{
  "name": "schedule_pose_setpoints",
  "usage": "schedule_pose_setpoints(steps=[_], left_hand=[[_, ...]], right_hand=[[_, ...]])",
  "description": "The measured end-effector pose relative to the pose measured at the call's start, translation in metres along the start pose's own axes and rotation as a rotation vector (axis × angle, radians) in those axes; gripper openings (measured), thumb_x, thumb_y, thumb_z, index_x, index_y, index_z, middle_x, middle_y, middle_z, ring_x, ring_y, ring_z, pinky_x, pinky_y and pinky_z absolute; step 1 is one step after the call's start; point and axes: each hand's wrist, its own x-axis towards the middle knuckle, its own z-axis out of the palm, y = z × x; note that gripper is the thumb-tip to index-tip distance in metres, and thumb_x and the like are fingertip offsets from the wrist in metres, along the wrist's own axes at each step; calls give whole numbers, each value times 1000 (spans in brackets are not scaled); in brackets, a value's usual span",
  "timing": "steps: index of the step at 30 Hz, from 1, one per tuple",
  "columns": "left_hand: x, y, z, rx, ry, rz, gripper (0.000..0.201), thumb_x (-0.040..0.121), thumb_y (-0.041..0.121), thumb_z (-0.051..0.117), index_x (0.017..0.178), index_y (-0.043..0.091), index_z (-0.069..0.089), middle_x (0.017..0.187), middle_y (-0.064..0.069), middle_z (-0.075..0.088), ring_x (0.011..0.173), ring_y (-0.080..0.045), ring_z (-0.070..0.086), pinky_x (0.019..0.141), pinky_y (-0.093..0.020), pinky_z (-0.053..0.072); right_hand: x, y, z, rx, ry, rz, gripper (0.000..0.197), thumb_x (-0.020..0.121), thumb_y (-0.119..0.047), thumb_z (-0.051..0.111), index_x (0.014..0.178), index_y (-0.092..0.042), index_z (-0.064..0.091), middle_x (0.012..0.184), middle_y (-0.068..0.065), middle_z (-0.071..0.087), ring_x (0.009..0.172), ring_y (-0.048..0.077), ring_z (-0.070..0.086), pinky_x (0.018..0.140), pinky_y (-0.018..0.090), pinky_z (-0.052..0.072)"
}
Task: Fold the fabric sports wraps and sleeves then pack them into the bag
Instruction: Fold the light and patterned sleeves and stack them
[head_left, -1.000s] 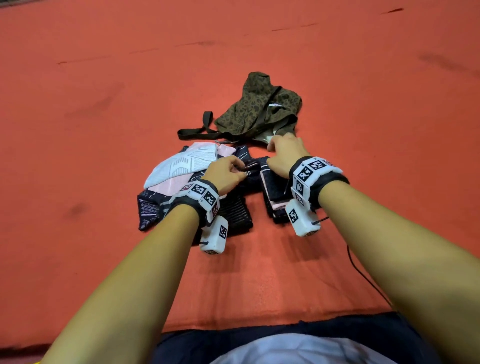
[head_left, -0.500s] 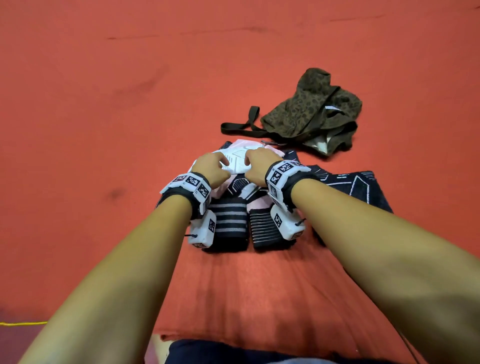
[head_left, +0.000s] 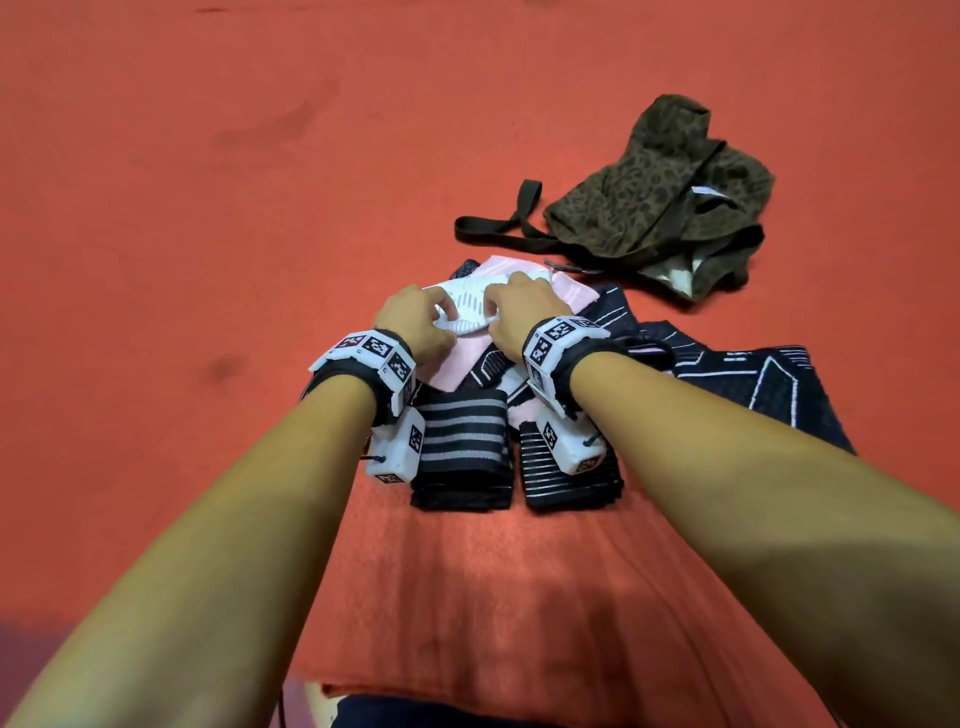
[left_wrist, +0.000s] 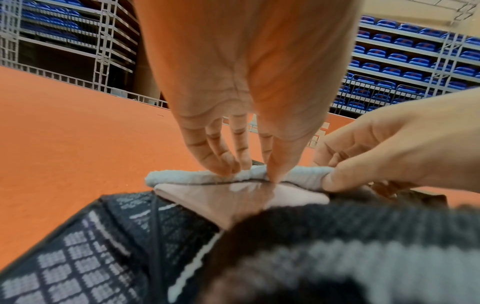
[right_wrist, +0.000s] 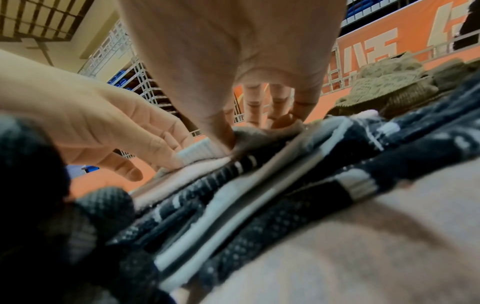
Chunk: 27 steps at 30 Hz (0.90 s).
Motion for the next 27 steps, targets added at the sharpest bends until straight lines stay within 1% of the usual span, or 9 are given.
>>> schedule_pose_setpoints(steps=[2, 5, 8, 10, 13, 15, 20, 23, 27], left_hand=[[-2, 3, -2, 24, 6, 10, 16, 88, 17, 65, 104, 19, 68, 115, -8, 63, 98, -26, 58, 73, -30, 43], [-8, 10, -8, 42, 1, 26, 13, 93, 18, 59, 103, 16, 66, 114, -9, 68, 95, -28, 62, 71, -33, 50], [-19, 21, -18, 20, 32, 48, 7, 95, 25, 60, 98, 18, 61, 108, -6, 69, 87, -23, 59, 63, -29, 42], [-27, 33, -28, -23, 49, 67, 9, 96, 29, 60, 96, 19, 60, 101, -4, 69, 82, -22, 60, 58, -27, 39], [-43, 56, -40, -53, 78, 130, 7, 97, 27, 59, 97, 20, 62, 99, -3, 68, 88, -24, 61, 67, -27, 43], [-53, 74, -40, -42, 111, 187, 7, 95, 26, 59, 98, 20, 63, 100, -2, 69, 90, -23, 60, 71, -27, 40], [-87, 116, -20, -120, 134, 271, 8, 92, 22, 60, 97, 19, 65, 98, 0, 69, 91, -22, 59, 73, -26, 37], [-113, 131, 1, -203, 143, 303, 3, 90, 20, 62, 92, 20, 64, 87, 6, 65, 86, -17, 59, 71, -24, 35], [-145, 136, 29, -255, 71, 360, 4, 87, 19, 63, 89, 21, 65, 82, 7, 66, 76, -15, 61, 73, -26, 45]], right_hand=[[-2, 0, -5, 16, 20, -5, 27, 92, -13, 51, 114, -21, 65, 122, 8, 55, 115, 32, 52, 80, 38, 47], [-9, 0, -16, 31, 26, -9, 26, 92, -13, 52, 114, -22, 64, 123, 6, 60, 114, 28, 55, 75, 33, 42], [-23, -1, -32, 49, 67, -1, 25, 92, -13, 55, 113, -22, 65, 120, 6, 63, 113, 30, 57, 74, 33, 39], [-36, 2, -45, 85, 112, 22, 26, 92, -13, 56, 112, -24, 66, 118, 7, 64, 110, 31, 59, 74, 33, 40], [-58, 13, -62, 146, 178, 71, 27, 91, -13, 54, 111, -27, 67, 118, 7, 65, 105, 33, 61, 75, 33, 43], [-76, 24, -70, 189, 203, 106, 27, 89, -14, 54, 107, -29, 67, 116, 8, 66, 104, 34, 61, 76, 32, 44], [-126, 56, -70, 312, 291, 166, 16, 83, -19, 55, 83, -34, 61, 106, 6, 70, 100, 34, 63, 80, 34, 50], [-161, 74, -60, 355, 320, 146, 14, 83, -20, 56, 84, -31, 64, 101, 3, 72, 98, 30, 63, 85, 37, 52], [-209, 95, -32, 411, 338, 112, 13, 83, -18, 58, 88, -24, 68, 94, -1, 72, 90, 25, 64, 84, 38, 52]])
